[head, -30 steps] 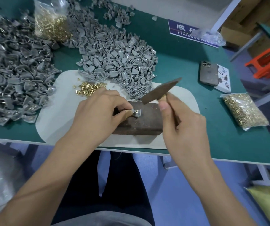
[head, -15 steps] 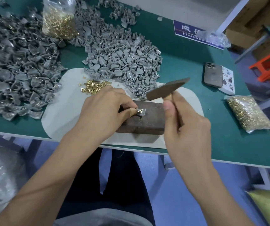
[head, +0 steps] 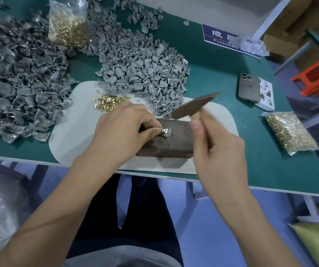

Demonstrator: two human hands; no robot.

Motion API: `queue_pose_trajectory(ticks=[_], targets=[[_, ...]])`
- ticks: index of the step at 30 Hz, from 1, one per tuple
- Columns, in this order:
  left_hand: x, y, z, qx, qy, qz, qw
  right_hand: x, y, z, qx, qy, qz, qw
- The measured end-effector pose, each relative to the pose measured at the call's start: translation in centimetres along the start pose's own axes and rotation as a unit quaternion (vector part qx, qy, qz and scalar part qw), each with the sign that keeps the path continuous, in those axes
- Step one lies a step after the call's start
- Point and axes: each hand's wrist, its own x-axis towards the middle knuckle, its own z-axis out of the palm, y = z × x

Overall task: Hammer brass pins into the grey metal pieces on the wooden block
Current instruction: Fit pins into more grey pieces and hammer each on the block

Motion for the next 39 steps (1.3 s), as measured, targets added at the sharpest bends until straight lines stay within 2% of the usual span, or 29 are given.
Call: queue_pose_trajectory(ticks=[2,5,6,7,9,10,15,18,22,24,26,30,35,39], targets=[[0.0,0.0,0.0,0.002,0.001,-0.001,1.0,-0.1,0.0,-0.1,-0.026,-0.052,-0.001,0.998],[0.1,0.0,0.0,-0.005,-0.002,-0.002,1.0,0.2,0.0,-0.7,0.018,0.047,-0.002,0.999],[0.1,0.0,0.0,-0.004,-0.002,-0.003,1.0,0.3,-0.1,-0.7,0.026,0.06,-0.004,0.998],[0.1,0.0,0.0,-0.001,-0.003,-0.003,1.0,0.2,-0.3,-0.6,0.014,0.035,-0.007,0.999],[0.1,0.0,0.0,0.003,-0.003,-0.003,1.0,0.2,-0.5,-0.6,-0.04,-0.073,-0.006,0.997],[0.1,0.0,0.0,0.003,-0.005,-0.001,1.0,0.3,-0.2,-0.9,-0.052,-0.095,0.004,0.994],[0.2,-0.1,0.0,0.002,-0.006,0.006,1.0,2.5,3.4,-1.9,-0.109,0.039,0.057,0.992],[0.1,-0.2,0.1,0.002,-0.005,0.008,1.0,3.1,6.4,-0.8,-0.149,0.027,0.093,0.984],[-0.2,-0.1,0.3,-0.015,0.006,0.006,1.0,2.8,8.2,1.2,-0.099,-0.016,0.148,0.984],[-0.5,-0.1,0.4,-0.03,0.027,0.003,0.999,2.7,7.8,1.7,-0.135,-0.012,0.129,0.982],[-1.0,-0.2,0.4,-0.05,0.049,-0.005,0.998,3.1,6.7,1.9,-0.153,0.024,0.08,0.985],[-1.7,-1.4,-0.5,-0.073,0.091,-0.012,0.993,4.5,1.6,3.2,-0.007,0.063,-0.016,0.998],[-2.6,-5.4,-3.2,-0.054,0.149,-0.059,0.986,6.3,-4.8,7.1,0.073,-0.015,-0.071,0.995],[-3.5,-9.4,-6.1,-0.029,0.194,-0.13,0.972,8.8,-7.3,10.3,0.07,-0.1,-0.079,0.989]])
